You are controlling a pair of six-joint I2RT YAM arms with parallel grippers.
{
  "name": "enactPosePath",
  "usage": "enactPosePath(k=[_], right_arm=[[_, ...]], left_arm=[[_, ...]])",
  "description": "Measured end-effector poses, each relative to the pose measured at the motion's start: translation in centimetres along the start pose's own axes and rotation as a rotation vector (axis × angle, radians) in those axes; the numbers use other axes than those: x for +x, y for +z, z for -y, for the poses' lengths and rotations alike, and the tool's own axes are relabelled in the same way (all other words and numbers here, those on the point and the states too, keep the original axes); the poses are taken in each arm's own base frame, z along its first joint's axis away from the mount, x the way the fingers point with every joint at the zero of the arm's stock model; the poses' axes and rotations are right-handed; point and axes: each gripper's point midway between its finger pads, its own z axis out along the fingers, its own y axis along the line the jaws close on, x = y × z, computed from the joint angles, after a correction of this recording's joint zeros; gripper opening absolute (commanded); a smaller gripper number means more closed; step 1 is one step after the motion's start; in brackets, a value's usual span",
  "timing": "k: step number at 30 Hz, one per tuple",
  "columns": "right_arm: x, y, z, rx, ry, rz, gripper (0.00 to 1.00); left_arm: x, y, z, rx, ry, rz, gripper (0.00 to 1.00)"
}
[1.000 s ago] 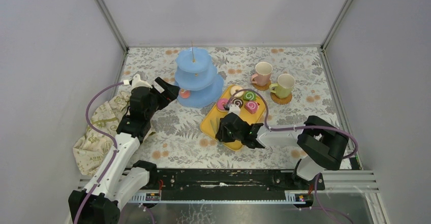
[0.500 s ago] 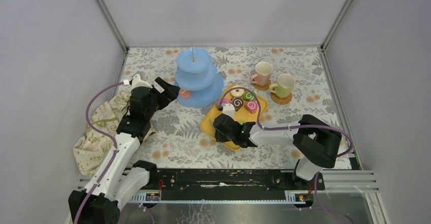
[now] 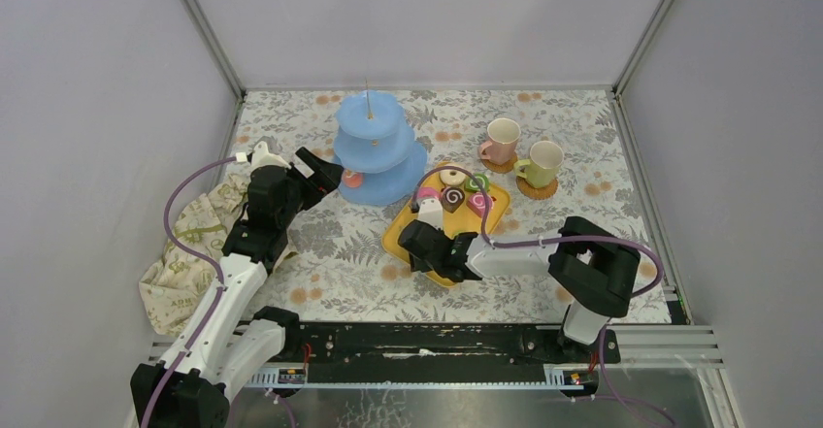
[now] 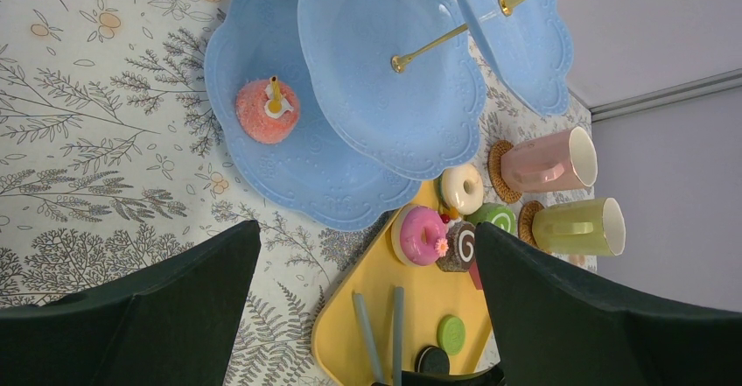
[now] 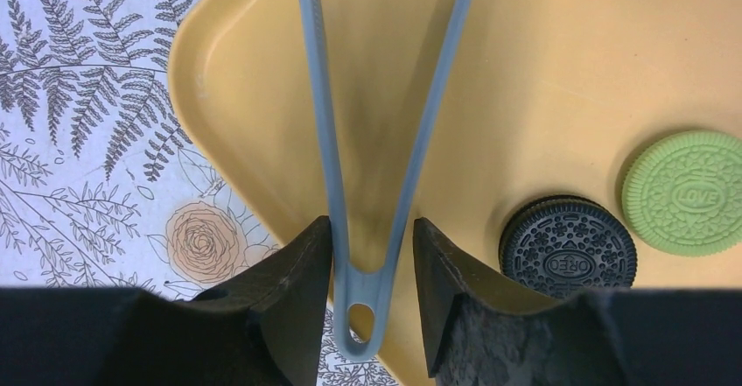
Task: Serve the afternoon tea
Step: Adjust the clamp on the tray.
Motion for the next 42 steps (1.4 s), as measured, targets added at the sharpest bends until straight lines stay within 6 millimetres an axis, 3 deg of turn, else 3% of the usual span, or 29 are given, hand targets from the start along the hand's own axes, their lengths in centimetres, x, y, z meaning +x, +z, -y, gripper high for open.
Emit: enactPosePath(k=[23,35,42], right_arm=[[-0.2,0.3,0.0,0.038,-0.036,0.023,0.36],[-0.6,-2.4,1.0,0.049,-0.025,0.014,0.37],[-0.3,-2.7,2.0,0.09,-0.021,0.008,0.38]], left_arm=[[0.0,0.0,0.0,0.001,0.0,0.001,1.0],[-0.3,-0.3,0.3,0.011,0.0,0.01,1.0],[-0.3,-0.3,0.3,0.012,0.0,0.011,1.0]])
